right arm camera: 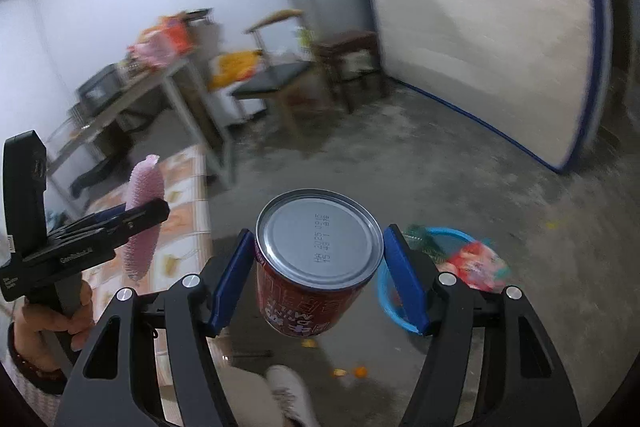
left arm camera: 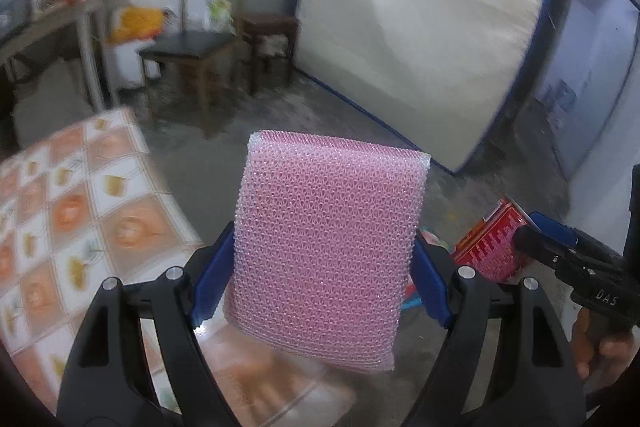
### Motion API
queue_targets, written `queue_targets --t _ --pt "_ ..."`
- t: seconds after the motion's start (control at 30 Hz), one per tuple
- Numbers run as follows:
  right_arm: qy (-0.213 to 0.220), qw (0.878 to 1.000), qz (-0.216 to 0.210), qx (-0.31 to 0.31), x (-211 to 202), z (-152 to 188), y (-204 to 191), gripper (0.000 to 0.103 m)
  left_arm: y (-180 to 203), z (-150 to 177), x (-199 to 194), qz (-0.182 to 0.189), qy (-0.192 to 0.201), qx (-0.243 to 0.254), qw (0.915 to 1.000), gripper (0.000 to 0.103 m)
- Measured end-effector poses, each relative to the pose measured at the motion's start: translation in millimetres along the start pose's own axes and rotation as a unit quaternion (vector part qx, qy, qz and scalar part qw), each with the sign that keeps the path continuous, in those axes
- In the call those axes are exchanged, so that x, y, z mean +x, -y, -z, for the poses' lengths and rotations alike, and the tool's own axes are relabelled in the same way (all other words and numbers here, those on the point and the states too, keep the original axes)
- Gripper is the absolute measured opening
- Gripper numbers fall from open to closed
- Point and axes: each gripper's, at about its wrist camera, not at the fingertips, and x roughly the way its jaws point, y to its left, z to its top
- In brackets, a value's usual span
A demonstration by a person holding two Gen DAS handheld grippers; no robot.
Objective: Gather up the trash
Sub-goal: 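Carry the pink sponge and milk can over the blue wastebasket with both tools, then open both tools to drop the sponge and can toward the wastebasket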
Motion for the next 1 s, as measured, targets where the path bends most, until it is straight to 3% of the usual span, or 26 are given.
queue_targets --t 0.27,0.4,0.57,0.77,1.0 --pt "-0.057 0.993 0.038 0.098 68 24 91 0.064 39 8 134 0.039 -0.12 -0.026 0.9917 0.076" --pt "-0.083 0.986 0.057 0.131 106 34 123 0.065 54 21 209 0.045 -0.195 -0.031 0.9793 0.076" --pt "-0.11 0.977 0.057 0.172 156 47 163 0.065 64 31 272 0.052 -0.245 -0.042 0.9673 0.082" --pt "-0.18 0.958 0.055 0.218 221 74 205 0.067 49 41 295 0.055 -0.274 -0.1 0.955 0.084" --pt "-0.168 0.958 0.064 0.225 213 82 211 0.068 38 28 267 0.08 -0.229 -0.097 0.9652 0.085"
